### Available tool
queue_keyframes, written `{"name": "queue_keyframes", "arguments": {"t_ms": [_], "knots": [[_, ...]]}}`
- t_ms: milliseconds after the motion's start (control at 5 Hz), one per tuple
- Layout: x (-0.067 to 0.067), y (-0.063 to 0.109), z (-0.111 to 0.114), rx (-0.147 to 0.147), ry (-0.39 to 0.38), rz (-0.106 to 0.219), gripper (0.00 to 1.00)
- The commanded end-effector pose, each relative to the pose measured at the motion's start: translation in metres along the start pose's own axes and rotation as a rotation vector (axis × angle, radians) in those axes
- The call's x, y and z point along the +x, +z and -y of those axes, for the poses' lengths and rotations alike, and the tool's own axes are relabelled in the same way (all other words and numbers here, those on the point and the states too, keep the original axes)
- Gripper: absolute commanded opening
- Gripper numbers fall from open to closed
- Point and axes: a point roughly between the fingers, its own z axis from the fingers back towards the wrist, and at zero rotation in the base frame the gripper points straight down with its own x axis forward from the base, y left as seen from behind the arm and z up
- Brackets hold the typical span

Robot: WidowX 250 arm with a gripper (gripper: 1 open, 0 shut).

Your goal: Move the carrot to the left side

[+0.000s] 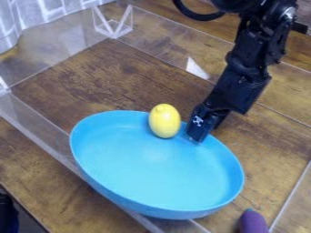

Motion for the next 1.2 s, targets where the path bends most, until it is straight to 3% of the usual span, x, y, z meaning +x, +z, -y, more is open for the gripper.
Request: {"name": "queue_keyframes", "arguments": {"t_ms": [0,400,1000], "knots": [[0.007,-0.004,-0.004,-0.016,0.001,0.004,1.00],[0.004,-0.004,-0.019,-0.055,0.099,0.004,1.00],[-0.033,-0.015,-0.009,-0.097,0.158,0.005,1.00]]}}
